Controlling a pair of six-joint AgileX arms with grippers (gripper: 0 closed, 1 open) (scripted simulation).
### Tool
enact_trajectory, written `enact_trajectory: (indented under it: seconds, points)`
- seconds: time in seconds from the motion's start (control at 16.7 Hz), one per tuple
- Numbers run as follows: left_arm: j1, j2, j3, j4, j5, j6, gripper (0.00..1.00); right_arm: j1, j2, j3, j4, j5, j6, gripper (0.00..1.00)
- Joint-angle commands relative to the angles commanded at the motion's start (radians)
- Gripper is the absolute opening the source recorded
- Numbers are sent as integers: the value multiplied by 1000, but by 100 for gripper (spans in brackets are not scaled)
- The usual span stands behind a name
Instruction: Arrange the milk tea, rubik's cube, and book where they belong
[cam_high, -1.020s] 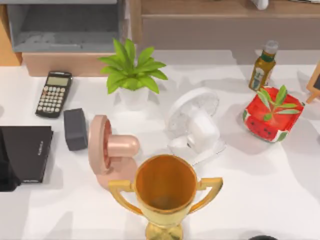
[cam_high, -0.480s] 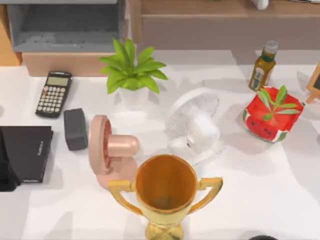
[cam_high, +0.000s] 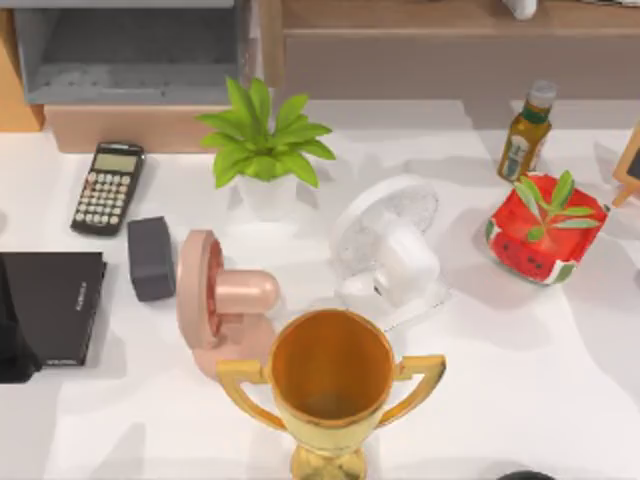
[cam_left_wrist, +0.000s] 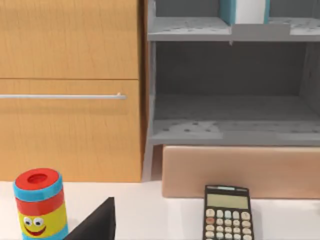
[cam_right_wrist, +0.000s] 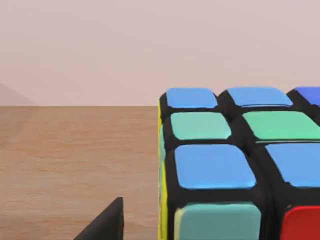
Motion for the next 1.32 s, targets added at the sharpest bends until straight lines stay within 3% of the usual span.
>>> enact_trajectory:
  seconds: [1.08,1.32]
  points:
    - [0,0,0,0,0,0,100,14,-125,-165,38,18,1,100]
    - [0,0,0,0,0,0,100,-10,-255,-291,33,-11,0,100]
